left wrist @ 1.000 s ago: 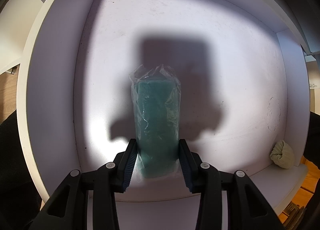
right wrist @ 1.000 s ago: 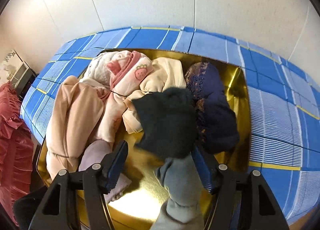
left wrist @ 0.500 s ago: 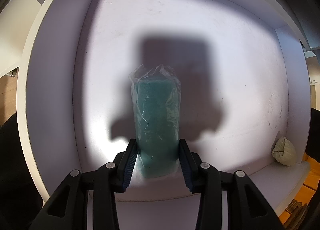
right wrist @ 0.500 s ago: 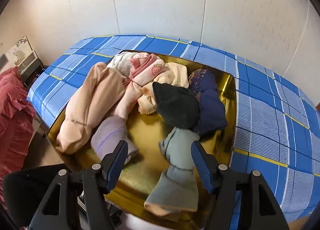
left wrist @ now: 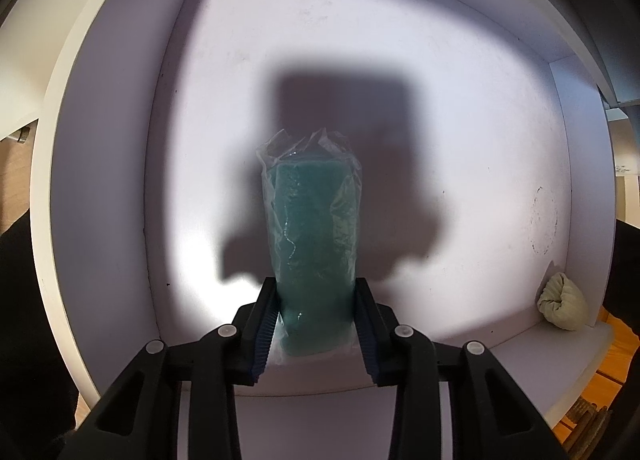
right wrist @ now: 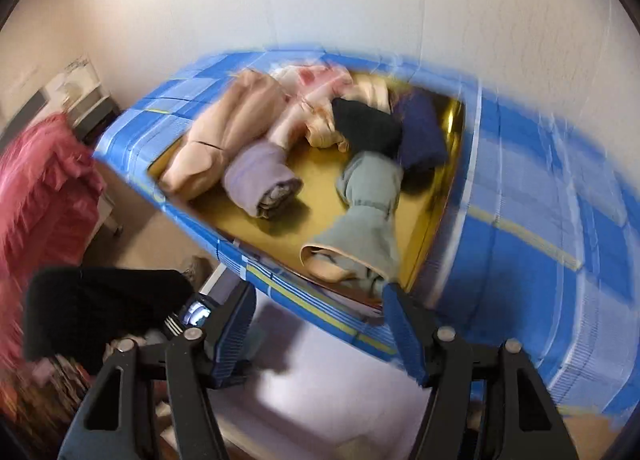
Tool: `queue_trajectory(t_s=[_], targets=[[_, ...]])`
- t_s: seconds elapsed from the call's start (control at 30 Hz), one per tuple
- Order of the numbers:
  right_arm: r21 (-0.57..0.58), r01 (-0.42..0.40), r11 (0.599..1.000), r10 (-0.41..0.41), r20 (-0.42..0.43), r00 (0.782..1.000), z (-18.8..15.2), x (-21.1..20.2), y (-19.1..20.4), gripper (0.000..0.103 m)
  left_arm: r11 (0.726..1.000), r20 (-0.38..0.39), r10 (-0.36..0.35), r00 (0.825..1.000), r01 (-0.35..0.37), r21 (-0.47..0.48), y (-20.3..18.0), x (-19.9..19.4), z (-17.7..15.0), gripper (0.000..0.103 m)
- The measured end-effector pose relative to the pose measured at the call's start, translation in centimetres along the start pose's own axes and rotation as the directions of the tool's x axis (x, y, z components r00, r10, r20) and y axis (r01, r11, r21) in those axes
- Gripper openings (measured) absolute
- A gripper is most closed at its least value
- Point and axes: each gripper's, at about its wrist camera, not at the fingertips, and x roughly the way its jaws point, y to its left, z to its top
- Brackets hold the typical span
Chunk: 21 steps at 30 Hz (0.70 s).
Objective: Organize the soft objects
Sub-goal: 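Move the right tool into the drawer and grasp the pale green beanie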
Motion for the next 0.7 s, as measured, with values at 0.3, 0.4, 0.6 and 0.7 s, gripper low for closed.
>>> queue_trajectory(t_s=[0.3,0.4,0.6,0.7], targets=[[-0.045,-0.132,0.990,0.115,-0.270,0.956,-9.3,2.1,1.0,0.069,1.000,0.001,0.003,1.000,-0.003,-0.001,-0.1,0.0,0.1,0.036],[-0.021,-0.065,0.998,0.047,-0.483,0.874,-12.5,7.1,0.1,0.069,1.000,-0.003,0.009,1.000,-0.009,0.003,-0.1,-0.1,0.0,0.036],[0.084,0.049,0.995,0.029,-0.734,0.678,-17.9,16.5,-3.4,0.069,1.000,-0.008,0.003,1.000,-0.003,-0.016,0.0,-0.2,-0.1,0.036],[0.139,0.081,0.987,0.062,-0.795,0.604,-19.9,18.9,-4.5,0.069,1.000,-0.008,-0.003,1.000,0.003,-0.019,0.0,-0.1,0.0,0.036]])
